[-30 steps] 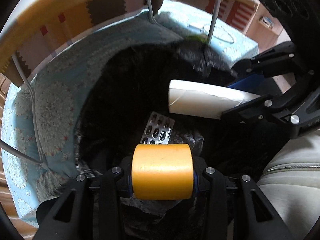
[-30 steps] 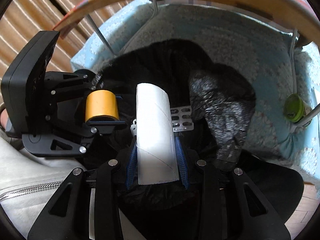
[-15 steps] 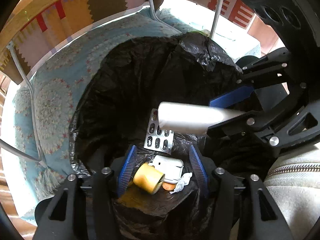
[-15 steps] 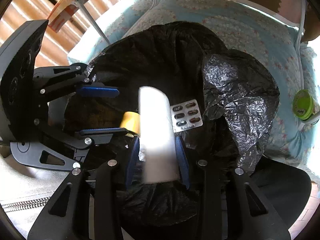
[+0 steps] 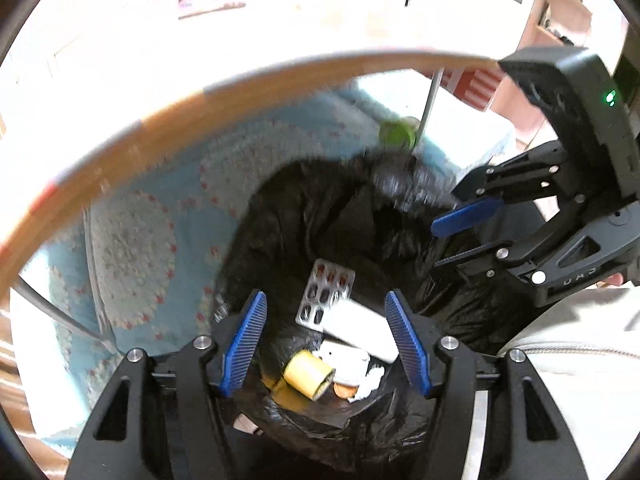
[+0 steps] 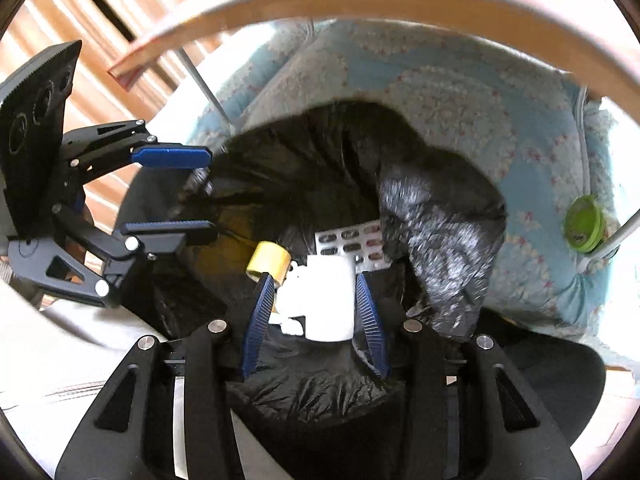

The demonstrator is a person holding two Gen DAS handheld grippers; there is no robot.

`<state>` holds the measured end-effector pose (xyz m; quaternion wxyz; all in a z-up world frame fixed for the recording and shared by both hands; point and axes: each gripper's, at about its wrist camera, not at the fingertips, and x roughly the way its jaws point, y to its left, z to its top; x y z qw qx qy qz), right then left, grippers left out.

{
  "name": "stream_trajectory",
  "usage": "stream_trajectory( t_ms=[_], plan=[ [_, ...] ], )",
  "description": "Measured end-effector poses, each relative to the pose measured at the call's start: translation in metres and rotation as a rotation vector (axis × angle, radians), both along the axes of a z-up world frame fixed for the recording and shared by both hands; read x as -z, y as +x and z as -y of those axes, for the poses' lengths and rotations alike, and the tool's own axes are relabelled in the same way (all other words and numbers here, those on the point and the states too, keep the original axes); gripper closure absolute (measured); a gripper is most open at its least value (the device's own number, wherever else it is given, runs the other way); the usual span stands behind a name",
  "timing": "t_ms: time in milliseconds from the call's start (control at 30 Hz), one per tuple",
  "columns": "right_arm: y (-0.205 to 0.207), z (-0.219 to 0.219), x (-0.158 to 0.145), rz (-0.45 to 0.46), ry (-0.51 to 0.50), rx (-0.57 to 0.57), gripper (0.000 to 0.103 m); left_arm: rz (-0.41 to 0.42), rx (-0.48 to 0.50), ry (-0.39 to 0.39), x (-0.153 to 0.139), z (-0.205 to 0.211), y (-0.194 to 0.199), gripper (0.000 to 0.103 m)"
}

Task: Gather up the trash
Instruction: 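Raise both open tools from the bin and reach back over the mat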

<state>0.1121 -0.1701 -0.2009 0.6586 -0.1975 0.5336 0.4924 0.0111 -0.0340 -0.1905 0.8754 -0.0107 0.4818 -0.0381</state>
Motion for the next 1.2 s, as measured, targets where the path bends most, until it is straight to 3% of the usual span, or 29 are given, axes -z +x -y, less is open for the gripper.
stream_trajectory(
  t_ms=[500, 767, 867, 1200],
  plan=[
    [0.022, 0.012, -0.105, 0.171, 0.255, 0.039, 0.06, 0.223, 0.031, 0.01, -0.102, -0.019, 0.014, 0.043],
    [0.059, 0.009, -0.124, 0.248, 0.285, 0.128, 0.06, 0.275, 0.005, 0.039, -0.128, -0.03, 0.049, 0.043],
    [0.077, 0.003, -0.13, 0.273, 0.295, 0.153, 0.06, 0.267, -0.017, 0.052, -0.131, -0.036, 0.066, 0.037],
    [0.127, -0.013, -0.133, 0.324, 0.281, 0.229, 0.059, 0.28, -0.081, 0.034, -0.135, -0.062, 0.134, 0.036]
  ],
)
